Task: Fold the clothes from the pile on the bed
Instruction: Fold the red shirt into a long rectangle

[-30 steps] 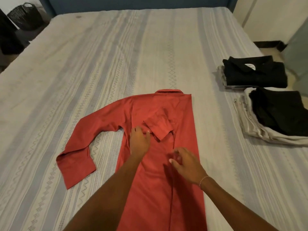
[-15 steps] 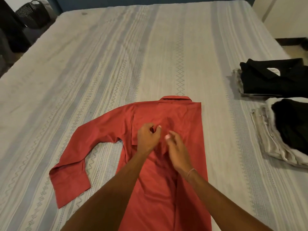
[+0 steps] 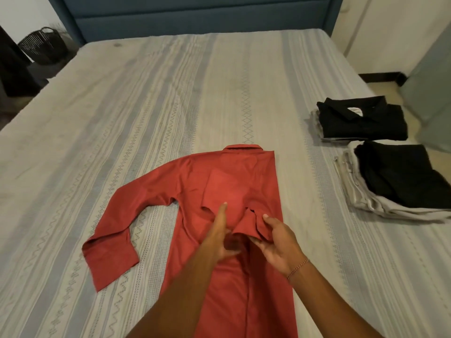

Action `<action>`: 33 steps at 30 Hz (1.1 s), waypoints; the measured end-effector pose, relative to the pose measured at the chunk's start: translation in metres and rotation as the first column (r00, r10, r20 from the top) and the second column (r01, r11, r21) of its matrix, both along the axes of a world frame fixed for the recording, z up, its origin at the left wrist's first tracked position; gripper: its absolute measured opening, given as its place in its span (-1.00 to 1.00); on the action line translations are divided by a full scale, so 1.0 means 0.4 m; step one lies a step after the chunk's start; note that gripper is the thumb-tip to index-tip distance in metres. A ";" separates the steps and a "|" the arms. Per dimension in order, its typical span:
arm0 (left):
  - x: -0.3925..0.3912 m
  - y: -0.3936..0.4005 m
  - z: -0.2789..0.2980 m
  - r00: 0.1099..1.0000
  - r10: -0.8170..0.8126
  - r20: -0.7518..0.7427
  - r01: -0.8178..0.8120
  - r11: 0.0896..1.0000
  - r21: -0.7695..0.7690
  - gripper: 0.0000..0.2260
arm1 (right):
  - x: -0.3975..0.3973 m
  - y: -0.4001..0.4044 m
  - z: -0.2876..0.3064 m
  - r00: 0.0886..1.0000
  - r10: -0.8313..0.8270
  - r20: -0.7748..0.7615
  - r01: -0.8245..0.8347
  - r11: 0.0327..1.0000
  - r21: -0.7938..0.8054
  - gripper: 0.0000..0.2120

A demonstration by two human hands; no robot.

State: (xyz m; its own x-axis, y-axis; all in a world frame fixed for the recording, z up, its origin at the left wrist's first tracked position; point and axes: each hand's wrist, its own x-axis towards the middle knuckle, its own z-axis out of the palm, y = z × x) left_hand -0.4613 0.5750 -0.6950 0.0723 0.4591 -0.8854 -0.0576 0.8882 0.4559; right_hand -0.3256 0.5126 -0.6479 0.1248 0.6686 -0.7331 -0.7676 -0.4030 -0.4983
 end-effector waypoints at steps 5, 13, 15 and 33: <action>-0.010 -0.138 0.021 0.962 -0.106 0.252 0.085 0.992 0.094 -0.78 | -0.006 -0.170 0.017 0.993 0.031 0.116 -0.035 0.999 0.033 -0.75; -0.096 -0.310 0.020 0.923 -0.268 0.278 0.219 0.956 0.194 -0.77 | -0.014 -0.420 0.000 0.934 0.101 0.343 -0.103 0.995 -0.013 -0.76; -0.103 -0.354 0.013 0.930 -0.265 0.255 0.231 0.960 0.157 -0.81 | -0.024 -0.472 -0.020 0.923 0.127 0.363 -0.122 0.992 -0.038 -0.79; -0.163 -0.522 -0.096 0.929 -0.264 0.260 0.295 0.951 -0.090 -0.77 | -0.070 -0.649 -0.166 0.739 0.314 0.596 -0.201 0.947 -0.250 -0.86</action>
